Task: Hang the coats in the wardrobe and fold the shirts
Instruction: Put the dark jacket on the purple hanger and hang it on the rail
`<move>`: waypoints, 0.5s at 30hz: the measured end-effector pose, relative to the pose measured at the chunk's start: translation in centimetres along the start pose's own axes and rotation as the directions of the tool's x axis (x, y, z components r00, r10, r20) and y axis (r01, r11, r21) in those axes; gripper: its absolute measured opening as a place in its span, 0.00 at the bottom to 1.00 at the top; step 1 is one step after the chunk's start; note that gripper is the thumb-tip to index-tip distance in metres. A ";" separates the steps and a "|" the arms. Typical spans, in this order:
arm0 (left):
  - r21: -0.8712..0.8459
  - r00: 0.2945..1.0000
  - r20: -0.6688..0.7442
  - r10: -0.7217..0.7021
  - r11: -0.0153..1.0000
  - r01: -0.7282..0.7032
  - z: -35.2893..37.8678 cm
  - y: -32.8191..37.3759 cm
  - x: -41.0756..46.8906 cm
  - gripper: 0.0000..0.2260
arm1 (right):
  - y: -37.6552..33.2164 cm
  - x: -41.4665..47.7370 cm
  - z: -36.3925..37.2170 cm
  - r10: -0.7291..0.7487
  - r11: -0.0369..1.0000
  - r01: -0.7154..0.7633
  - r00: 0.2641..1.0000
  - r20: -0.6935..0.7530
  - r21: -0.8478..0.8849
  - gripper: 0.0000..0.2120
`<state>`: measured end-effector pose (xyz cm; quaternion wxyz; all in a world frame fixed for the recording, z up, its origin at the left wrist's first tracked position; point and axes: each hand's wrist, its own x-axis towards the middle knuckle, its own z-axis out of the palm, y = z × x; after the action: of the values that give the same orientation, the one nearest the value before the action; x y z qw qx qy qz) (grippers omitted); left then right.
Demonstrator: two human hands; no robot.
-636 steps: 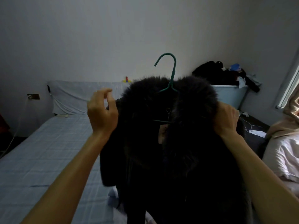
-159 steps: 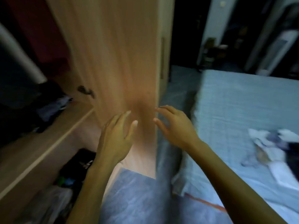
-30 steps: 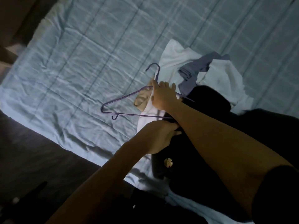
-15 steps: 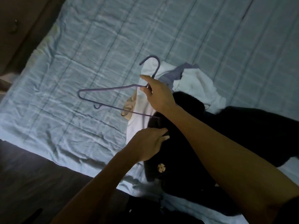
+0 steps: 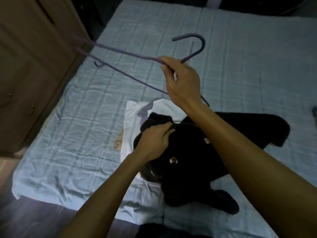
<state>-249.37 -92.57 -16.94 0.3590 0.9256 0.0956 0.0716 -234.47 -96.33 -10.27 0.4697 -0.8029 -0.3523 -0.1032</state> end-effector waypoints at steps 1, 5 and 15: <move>0.016 1.000 -0.008 0.015 1.000 -0.015 -0.4 1.3 0.6 0.11 | 0.2 -0.5 -1.8 -0.013 0.997 0.014 1.000 0.008 -0.074 0.13; 0.150 0.988 -0.104 0.112 0.984 -0.096 -2.3 6.1 2.8 0.06 | 1.5 -2.9 -8.5 0.042 0.966 -0.031 0.998 0.038 -0.256 0.12; 0.351 0.882 -0.351 0.314 0.917 -0.187 -10.7 16.4 8.3 0.08 | -0.4 -1.9 -20.4 0.195 0.976 -0.155 0.936 0.293 -0.156 0.22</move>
<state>-241.41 -95.56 2.52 0.1709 0.9401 0.0551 0.2897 -232.77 -114.00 0.06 0.3631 -0.8663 -0.3405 0.0422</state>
